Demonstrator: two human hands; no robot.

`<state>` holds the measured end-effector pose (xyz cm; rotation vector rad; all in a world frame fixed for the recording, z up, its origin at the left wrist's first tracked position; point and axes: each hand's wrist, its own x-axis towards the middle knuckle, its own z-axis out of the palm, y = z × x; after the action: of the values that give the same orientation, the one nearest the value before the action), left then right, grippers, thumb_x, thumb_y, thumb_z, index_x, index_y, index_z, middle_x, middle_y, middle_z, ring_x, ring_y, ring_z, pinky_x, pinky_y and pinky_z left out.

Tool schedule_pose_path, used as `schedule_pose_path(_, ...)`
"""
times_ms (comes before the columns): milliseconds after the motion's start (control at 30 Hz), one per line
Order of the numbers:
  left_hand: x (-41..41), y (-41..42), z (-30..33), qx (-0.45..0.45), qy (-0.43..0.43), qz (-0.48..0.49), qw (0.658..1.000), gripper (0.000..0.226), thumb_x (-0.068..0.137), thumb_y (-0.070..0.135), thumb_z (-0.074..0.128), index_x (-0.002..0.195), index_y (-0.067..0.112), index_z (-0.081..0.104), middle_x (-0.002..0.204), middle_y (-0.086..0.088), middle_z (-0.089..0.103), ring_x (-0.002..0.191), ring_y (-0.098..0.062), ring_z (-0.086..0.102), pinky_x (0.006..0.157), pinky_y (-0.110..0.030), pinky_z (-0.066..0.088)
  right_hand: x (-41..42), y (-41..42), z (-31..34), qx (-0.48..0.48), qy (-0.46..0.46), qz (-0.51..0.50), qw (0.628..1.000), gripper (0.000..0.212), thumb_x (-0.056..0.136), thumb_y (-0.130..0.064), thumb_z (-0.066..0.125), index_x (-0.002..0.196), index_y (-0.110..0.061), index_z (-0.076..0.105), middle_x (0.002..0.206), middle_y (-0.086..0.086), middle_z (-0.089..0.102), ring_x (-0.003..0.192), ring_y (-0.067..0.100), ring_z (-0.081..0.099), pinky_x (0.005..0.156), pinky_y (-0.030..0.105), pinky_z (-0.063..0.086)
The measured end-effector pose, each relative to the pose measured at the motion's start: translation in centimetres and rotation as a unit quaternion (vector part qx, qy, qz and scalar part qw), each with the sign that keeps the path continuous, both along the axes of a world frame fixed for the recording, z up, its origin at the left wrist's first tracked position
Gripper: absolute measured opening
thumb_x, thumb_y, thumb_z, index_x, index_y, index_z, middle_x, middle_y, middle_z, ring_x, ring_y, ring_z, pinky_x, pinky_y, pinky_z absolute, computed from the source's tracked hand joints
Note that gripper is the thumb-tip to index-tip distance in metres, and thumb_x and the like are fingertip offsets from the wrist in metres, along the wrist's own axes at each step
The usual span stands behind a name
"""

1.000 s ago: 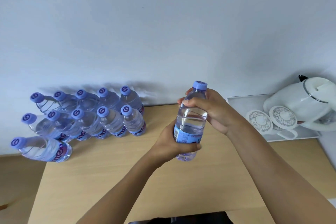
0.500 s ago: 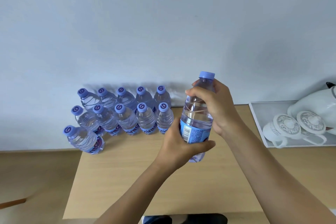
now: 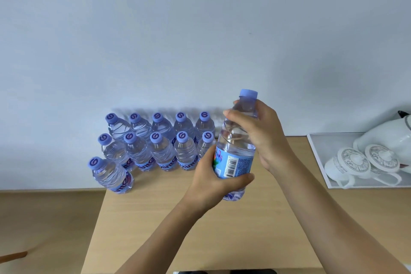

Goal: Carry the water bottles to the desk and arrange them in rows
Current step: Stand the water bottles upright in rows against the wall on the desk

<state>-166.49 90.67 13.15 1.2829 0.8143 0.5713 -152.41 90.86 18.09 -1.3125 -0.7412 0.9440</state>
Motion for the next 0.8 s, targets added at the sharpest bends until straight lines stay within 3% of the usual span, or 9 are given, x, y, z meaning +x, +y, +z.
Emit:
schedule_pose_path(167,0.1,0.0,0.2,0.014,-0.004,0.003,1.0,0.053,0.065,0.009,0.089,0.108,0.017,0.059,0.091,0.002,0.074,0.081,-0.012,0.071,0.069,-0.02,0.054,-0.5,0.6,0.5,-0.007,-0.014,-0.026,1.0,0.02,0.076,-0.004,0.074,0.082,-0.011,0.057,0.06,-0.004,0.066,0.052,0.014,0.065,0.049,0.026,0.052)
schedule_pose_path(333,-0.3,0.8,1.0,-0.02,-0.037,-0.048,0.998,0.062,0.06,0.02,0.09,0.114,0.02,0.059,0.096,0.002,0.073,0.086,-0.012,0.069,0.074,-0.021,0.054,0.5,1.2,1.5,-0.005,0.057,0.006,0.998,0.015,0.065,-0.009,0.071,0.068,-0.021,0.063,0.067,0.003,0.062,0.062,0.02,0.063,0.058,0.033,0.055)
schedule_pose_path(500,-0.3,1.3,1.7,-0.023,-0.052,-0.05,0.997,0.063,0.057,0.022,0.089,0.113,0.016,0.059,0.094,0.0,0.073,0.085,-0.015,0.069,0.075,-0.025,0.055,1.1,1.4,2.3,0.012,0.083,0.041,0.996,0.017,0.067,-0.013,0.071,0.081,-0.018,0.062,0.078,0.005,0.063,0.076,0.024,0.065,0.061,0.03,0.055)
schedule_pose_path(667,0.2,1.1,2.3,0.014,-0.04,0.0,0.999,0.054,0.061,0.013,0.088,0.106,0.012,0.058,0.084,-0.002,0.071,0.071,-0.016,0.067,0.063,-0.025,0.055,0.5,1.4,2.6,0.013,-0.007,0.001,1.0,0.022,0.08,-0.016,0.078,0.094,-0.009,0.061,0.075,-0.001,0.069,0.067,0.015,0.071,0.06,0.028,0.057)
schedule_pose_path(800,0.6,0.9,2.6,0.043,-0.025,0.031,0.998,0.052,0.065,0.002,0.087,0.106,0.016,0.057,0.087,-0.005,0.072,0.071,-0.015,0.068,0.06,-0.028,0.058,-0.1,1.4,2.5,0.009,-0.003,-0.029,1.0,0.027,0.077,-0.009,0.079,0.095,-0.009,0.06,0.074,-0.001,0.068,0.062,0.014,0.069,0.055,0.024,0.054)
